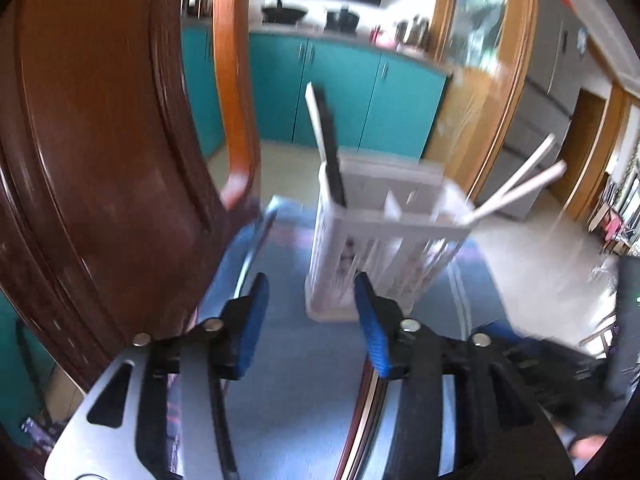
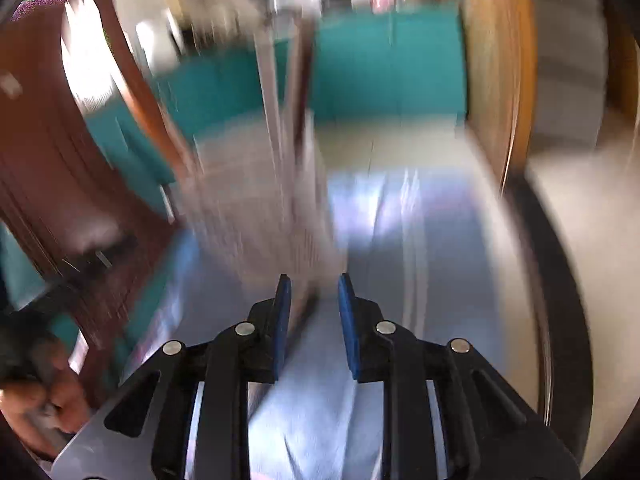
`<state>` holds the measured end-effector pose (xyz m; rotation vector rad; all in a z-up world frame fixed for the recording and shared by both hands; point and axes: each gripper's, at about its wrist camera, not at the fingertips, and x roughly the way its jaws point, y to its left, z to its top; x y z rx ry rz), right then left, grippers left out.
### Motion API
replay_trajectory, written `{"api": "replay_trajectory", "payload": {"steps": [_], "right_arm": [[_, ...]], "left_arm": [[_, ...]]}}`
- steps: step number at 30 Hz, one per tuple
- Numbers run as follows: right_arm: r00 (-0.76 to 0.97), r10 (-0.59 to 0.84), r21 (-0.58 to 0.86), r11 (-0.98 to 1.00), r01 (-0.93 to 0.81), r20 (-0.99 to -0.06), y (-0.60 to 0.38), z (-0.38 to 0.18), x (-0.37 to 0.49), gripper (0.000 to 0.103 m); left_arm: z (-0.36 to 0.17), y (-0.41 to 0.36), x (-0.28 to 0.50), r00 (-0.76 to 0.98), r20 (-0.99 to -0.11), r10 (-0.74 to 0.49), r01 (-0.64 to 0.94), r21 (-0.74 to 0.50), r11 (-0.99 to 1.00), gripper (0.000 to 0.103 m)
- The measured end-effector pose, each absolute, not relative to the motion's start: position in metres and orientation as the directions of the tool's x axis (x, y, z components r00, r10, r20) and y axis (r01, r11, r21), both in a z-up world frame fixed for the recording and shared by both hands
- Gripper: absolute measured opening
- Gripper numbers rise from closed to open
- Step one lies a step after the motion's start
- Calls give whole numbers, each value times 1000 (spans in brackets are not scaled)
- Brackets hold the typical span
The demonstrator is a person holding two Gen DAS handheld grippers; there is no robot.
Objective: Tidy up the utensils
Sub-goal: 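Open both tools to release the chopsticks into the holder, then move both tools back down over the remaining chopsticks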
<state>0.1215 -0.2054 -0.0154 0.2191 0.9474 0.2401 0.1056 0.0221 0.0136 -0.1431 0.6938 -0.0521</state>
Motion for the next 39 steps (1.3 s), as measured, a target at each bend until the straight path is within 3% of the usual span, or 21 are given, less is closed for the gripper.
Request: {"api": "replay_trajectory", "payload": {"steps": [10,17,25,26,28,30,36,39], "right_arm": [[440,211,169,977,-132,-873,-150,-71,141,25],[452,162,109,984,-142,-877,-134,-73,143,25],[440,187,121,977,-174,-878,-120,-76,141,25],[433,192,132,977,-166,-880,-121,-76,142,24],[424,206,150,975,-161,-882,-126,-73,140,9],[425,185,133,980,-149,-886,-132,-72,142,2],[388,134,115,991,-72,-912,-167,-75,144,0],[405,242,247,968,-41,-882,-188,-74,149,1]], "left_arm": [[-2,37,119,726,-684,-66,-67,-165,984,55],[-9,41,122,710,-703,-49,-76,-146,986,61],[-15,39,123,695,-718,-36,-93,-139,986,61],[-16,37,124,695,-719,-34,-93,-136,986,61],[-17,36,125,693,-721,-31,-91,-131,987,61],[-19,35,125,691,-722,-29,-90,-125,988,61],[-25,33,128,676,-736,-21,-86,-108,990,61],[-29,32,130,665,-747,-21,-89,-107,990,62]]}}
